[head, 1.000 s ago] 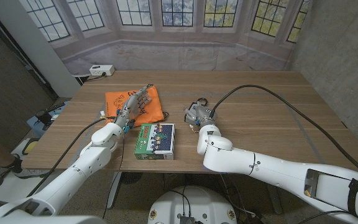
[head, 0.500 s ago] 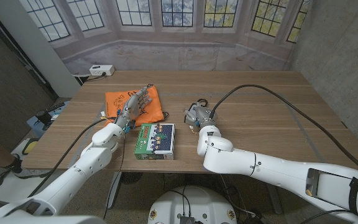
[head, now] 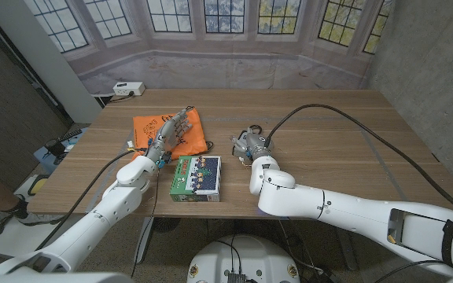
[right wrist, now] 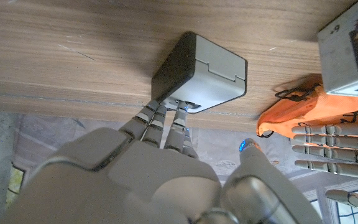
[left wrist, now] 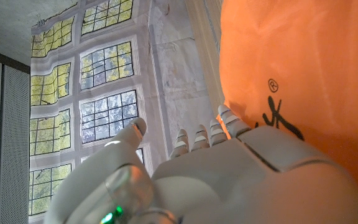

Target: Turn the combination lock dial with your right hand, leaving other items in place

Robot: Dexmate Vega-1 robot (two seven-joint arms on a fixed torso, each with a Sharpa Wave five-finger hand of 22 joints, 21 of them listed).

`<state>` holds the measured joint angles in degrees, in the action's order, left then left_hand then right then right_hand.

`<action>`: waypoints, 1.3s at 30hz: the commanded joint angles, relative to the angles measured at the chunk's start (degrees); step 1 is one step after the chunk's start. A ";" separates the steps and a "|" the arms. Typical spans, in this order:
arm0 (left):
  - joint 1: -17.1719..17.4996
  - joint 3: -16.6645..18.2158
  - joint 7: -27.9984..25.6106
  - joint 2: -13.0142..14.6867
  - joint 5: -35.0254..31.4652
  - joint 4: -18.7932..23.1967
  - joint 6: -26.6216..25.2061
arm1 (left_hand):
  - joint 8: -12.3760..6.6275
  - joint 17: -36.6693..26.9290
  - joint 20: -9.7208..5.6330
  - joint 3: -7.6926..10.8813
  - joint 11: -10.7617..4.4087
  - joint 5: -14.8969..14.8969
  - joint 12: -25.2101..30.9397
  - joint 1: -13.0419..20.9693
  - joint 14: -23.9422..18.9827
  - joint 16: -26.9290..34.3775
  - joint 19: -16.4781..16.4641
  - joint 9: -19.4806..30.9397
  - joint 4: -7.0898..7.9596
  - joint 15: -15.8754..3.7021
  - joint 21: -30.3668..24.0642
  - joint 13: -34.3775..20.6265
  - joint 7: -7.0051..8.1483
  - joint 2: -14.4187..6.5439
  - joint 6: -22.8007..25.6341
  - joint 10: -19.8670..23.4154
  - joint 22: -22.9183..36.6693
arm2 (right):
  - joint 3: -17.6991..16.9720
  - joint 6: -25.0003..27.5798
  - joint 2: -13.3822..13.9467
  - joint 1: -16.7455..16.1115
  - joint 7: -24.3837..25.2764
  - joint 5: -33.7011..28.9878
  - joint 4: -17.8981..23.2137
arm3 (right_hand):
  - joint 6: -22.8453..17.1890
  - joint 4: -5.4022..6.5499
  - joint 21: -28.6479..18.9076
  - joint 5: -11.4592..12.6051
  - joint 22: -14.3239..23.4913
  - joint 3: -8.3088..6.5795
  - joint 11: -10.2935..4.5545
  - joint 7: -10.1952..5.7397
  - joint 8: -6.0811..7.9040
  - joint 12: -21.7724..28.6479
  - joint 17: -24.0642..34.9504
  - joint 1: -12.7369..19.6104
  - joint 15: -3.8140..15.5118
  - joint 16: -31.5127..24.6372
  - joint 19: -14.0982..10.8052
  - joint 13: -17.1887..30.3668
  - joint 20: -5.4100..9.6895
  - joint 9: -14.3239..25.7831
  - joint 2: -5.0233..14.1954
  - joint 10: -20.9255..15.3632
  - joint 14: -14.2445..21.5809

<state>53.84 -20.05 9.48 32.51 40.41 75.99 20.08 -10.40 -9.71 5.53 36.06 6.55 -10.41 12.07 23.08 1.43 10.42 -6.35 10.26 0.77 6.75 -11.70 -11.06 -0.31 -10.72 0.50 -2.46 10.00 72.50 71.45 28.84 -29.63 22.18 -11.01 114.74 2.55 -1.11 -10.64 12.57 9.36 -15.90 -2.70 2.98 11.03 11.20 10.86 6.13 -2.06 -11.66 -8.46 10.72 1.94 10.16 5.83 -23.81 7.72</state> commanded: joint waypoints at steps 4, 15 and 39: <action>0.00 0.12 -0.62 0.04 -0.25 0.39 0.12 | -0.27 -0.18 0.03 0.15 0.01 -0.50 0.00 0.59 -0.44 0.10 -0.57 0.21 -0.27 -0.01 0.06 -0.12 -0.23 0.01 0.30 0.34 0.22 | -0.11 -0.78 0.20 0.86 -0.77 -1.90 0.38 | -0.45 -0.05 -0.15 -0.07 0.12 -0.49 -0.18 -0.11 0.28 -0.35 0.11 0.82 0.29 -0.28 -0.57 -0.08 -0.06 0.06 0.01 -0.17 0.60; -0.67 -0.08 0.16 -0.25 -0.10 -0.57 0.22 | -0.30 -0.18 0.03 0.16 0.10 -0.51 -0.02 0.68 -0.45 0.09 -0.60 0.21 -0.36 0.00 0.06 -0.12 -0.34 -0.01 0.39 0.31 0.22 | 0.03 -0.28 0.29 1.17 -1.39 -2.89 0.83 | -0.71 -0.16 -0.11 -0.10 0.11 -0.60 -0.13 -0.24 0.31 -0.41 0.10 0.90 0.23 -0.24 -0.59 -0.08 -0.08 0.06 0.02 -0.06 0.61; -1.93 -0.30 0.99 -0.57 -0.06 -1.78 0.04 | -0.41 -0.20 0.06 0.08 -0.04 -0.50 -0.03 0.76 -0.36 0.07 -0.50 0.21 -0.47 0.04 0.11 -0.13 -0.40 -0.01 0.82 0.30 0.22 | -2.19 -2.37 0.78 0.33 -1.81 -4.04 1.24 | -3.50 -0.78 -0.49 -0.30 0.11 -1.13 0.06 -4.37 0.82 -0.69 0.01 1.24 2.80 -0.20 -2.57 0.00 0.31 0.14 -0.14 1.18 1.42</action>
<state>52.25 -20.27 10.49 32.06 40.35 74.42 20.28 -10.64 -9.71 5.52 36.19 6.55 -10.41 12.07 23.07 1.43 10.42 -6.35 10.26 0.62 6.75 -11.70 -11.05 -0.52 -10.71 0.71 -2.46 10.00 71.00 69.86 29.24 -29.11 20.71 -14.31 115.76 -0.19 -1.76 -10.64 12.57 9.37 -16.56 -2.40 0.23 11.26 10.77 10.85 6.74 -0.27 -11.67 -10.17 10.65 2.22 10.16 5.83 -23.41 8.84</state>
